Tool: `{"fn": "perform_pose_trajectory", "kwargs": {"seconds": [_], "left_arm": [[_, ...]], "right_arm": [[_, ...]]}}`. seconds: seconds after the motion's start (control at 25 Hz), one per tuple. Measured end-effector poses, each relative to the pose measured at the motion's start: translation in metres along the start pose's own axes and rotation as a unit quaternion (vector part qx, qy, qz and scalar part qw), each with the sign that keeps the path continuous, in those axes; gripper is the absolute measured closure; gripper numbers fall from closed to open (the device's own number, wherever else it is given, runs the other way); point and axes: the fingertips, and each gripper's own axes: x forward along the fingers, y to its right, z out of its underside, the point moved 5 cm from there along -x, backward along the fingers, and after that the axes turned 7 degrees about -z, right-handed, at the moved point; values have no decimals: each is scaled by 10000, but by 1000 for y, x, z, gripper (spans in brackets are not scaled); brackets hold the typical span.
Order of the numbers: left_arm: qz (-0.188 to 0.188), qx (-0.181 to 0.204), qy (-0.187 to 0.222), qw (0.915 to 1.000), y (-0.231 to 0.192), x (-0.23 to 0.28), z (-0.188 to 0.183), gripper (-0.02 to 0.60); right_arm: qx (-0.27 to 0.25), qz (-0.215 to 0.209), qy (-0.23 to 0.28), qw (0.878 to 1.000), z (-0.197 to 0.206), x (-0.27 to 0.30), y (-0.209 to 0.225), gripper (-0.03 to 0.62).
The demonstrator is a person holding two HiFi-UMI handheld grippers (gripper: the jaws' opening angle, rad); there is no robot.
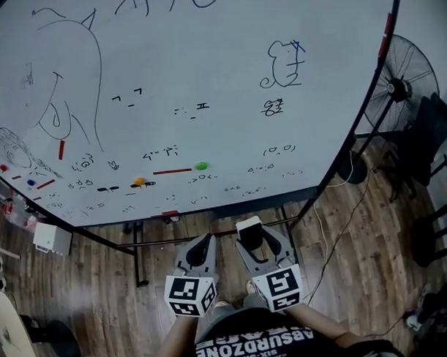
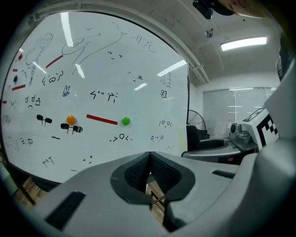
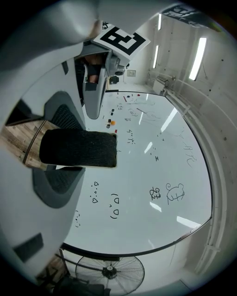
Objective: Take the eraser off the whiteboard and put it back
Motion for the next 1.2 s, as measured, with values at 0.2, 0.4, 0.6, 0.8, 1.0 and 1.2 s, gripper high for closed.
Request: {"fn": "perform_pose_trajectory", "kwargs": {"seconds": [0.2, 0.4, 0.6, 0.8, 1.0, 1.2], "left_arm": [[34, -21, -32, 10000, 0, -4, 5, 575], [77, -25, -50, 10000, 1, -4, 7, 575], [79, -12, -56, 10000, 1, -6, 8, 575], [21, -17, -48, 10000, -1, -9, 8, 575], [-99, -41, -49, 9999, -6, -15, 9, 575], [-279, -91, -59, 9996, -16, -22, 12, 575]], "right_arm": [[-33, -20, 10, 10000, 2, -2, -4, 359], [-22, 21, 33, 10000, 1, -4, -4, 359], [-19, 17, 33, 10000, 2, -5, -6, 358], [-43, 3, 32, 10000, 0, -5, -7, 358], [-214, 42, 158, 9996, -8, -4, -5, 358], [-501, 42, 400, 9979, -30, 1, -8, 358]]}}
